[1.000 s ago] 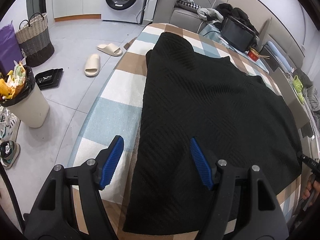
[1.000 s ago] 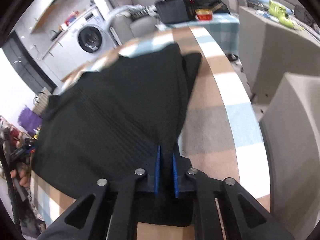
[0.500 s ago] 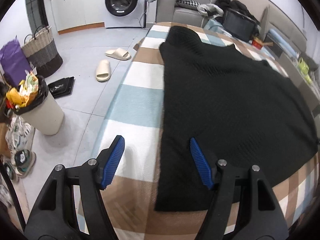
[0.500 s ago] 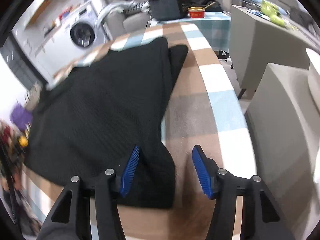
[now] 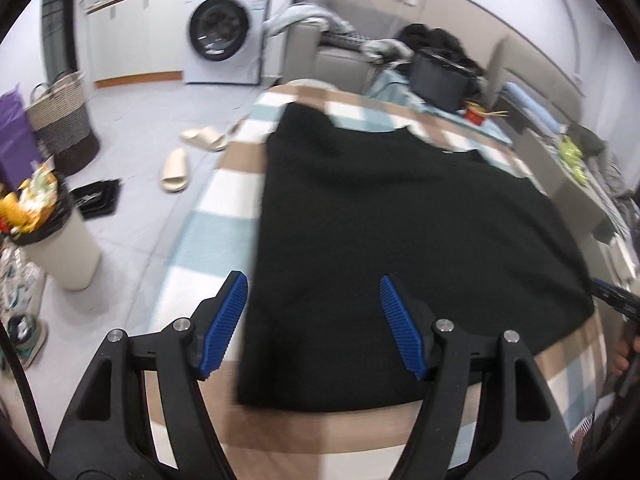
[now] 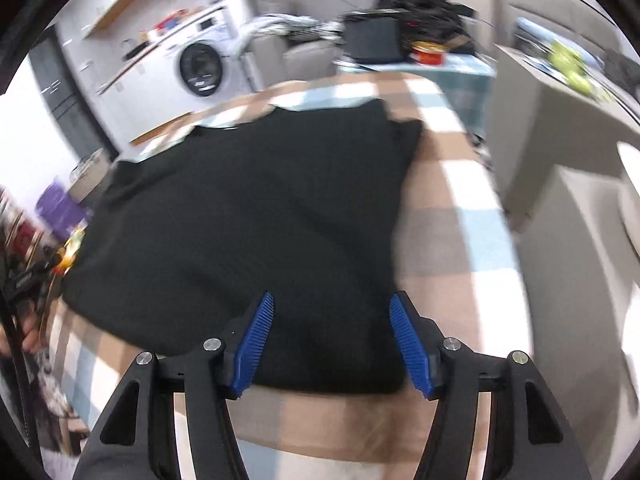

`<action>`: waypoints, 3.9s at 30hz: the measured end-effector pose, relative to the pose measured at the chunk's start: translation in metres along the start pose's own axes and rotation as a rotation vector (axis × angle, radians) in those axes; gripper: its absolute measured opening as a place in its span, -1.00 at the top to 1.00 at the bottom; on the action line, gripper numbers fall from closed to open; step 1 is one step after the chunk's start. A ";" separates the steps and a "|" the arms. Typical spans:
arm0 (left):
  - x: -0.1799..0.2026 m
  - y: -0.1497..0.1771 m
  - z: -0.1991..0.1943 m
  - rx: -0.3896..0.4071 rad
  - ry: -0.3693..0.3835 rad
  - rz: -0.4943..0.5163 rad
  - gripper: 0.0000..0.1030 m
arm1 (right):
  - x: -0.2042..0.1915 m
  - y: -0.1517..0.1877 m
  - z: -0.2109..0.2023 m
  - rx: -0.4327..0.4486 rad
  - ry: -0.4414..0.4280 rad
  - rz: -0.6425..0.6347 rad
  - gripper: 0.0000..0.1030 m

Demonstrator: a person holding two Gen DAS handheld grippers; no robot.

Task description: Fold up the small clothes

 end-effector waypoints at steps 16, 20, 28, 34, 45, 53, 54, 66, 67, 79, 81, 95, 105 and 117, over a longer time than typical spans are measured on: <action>0.075 0.052 0.041 -0.145 0.113 0.156 -0.42 | -0.036 0.019 0.041 -0.081 0.042 -0.190 -0.36; 0.065 0.061 0.031 -0.135 0.104 0.152 -0.43 | -0.014 0.026 0.015 -0.057 0.031 -0.146 -0.36; 0.049 0.068 0.018 -0.127 0.080 0.111 -0.43 | 0.044 0.008 -0.004 0.024 0.099 0.090 -0.38; 0.047 0.067 0.019 -0.130 0.057 0.095 -0.43 | 0.059 -0.033 0.031 0.041 0.050 0.196 -0.29; 0.044 0.053 0.035 -0.150 0.025 0.084 -0.43 | 0.057 -0.059 0.033 0.103 0.090 0.155 0.85; 0.040 0.041 0.040 -0.160 0.049 0.080 -0.47 | 0.079 -0.063 0.036 0.060 0.074 0.215 0.18; 0.040 0.038 0.041 -0.153 0.052 0.076 -0.47 | 0.080 -0.070 0.034 0.076 0.073 0.206 0.17; 0.033 -0.004 0.050 -0.091 0.026 0.032 -0.47 | 0.091 -0.134 0.117 -0.004 0.075 0.138 0.56; 0.032 -0.006 0.052 -0.092 0.026 0.032 -0.47 | 0.090 -0.135 0.121 -0.006 0.063 0.129 0.83; 0.038 -0.015 0.069 -0.109 0.014 0.065 -0.47 | 0.096 -0.127 0.105 0.073 0.136 0.119 0.92; 0.032 -0.014 0.066 -0.105 0.011 0.063 -0.47 | 0.095 -0.128 0.100 0.102 0.145 0.127 0.92; 0.054 -0.008 0.067 -0.097 0.073 0.096 -0.47 | 0.051 -0.099 0.061 0.086 0.138 0.043 0.06; 0.102 0.011 0.091 -0.137 0.108 0.251 -0.48 | -0.049 -0.048 0.091 -0.056 0.007 -0.180 -0.14; 0.086 0.048 0.056 -0.125 0.039 0.281 -0.74 | -0.012 0.001 0.056 -0.057 0.079 -0.180 -0.58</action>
Point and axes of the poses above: each gripper's, at about its wrist camera, not at the fingertips, and z roughly the way its jaws point, x to its right, y to its underside, the point moved 6 cm from there along z, roughly the way its jaws point, and after that the axes turned 3 degrees about x, right-handed, at the moved point
